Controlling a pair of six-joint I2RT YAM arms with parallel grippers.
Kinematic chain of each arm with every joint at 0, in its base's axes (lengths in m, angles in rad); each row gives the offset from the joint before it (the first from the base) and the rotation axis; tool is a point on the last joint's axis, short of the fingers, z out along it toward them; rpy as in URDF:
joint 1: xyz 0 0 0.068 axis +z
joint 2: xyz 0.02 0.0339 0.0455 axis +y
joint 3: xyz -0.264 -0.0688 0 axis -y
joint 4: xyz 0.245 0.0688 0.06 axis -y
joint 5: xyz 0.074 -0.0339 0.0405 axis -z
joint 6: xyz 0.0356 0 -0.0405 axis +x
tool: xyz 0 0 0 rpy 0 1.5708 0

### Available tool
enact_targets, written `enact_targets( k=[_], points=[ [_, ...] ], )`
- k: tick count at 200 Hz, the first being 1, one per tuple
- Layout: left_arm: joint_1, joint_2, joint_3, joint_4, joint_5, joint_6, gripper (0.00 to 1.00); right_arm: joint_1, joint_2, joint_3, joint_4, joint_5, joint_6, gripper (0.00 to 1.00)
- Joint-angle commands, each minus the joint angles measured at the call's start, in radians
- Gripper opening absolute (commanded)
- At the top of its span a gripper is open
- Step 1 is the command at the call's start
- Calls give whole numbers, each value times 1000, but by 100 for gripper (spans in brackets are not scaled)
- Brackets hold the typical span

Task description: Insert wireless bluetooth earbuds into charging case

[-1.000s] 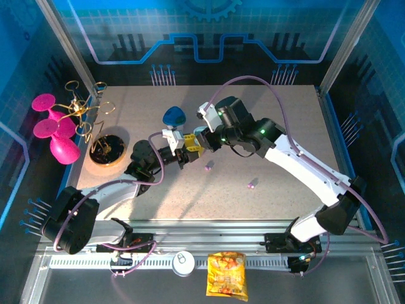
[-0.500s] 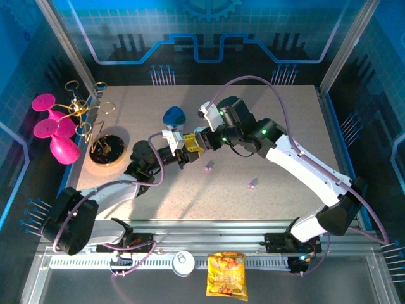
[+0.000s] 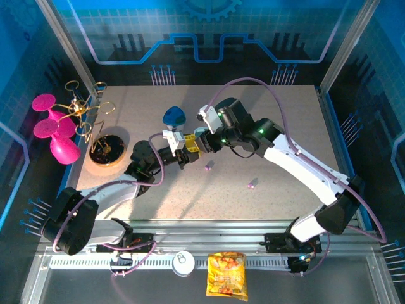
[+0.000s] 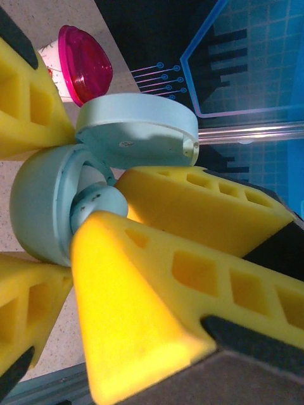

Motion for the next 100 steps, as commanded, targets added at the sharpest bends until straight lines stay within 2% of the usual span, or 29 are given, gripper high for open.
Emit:
enact_targets(
  k=[1,27,66,100],
  points=[
    [-9,-24,26,27,7,20,22,2,15,26,-37,-10,-18,32],
    [-9,-25,26,24,3,26,22,3,12,31,-40,1,-10,24],
    [-8,-18,23,30,-14,44,22,-7,-15,11,-2,1,61,23],
    [-9,4,20,45,-19,55,22,-41,-49,-39,56,-74,147,24]
  ],
)
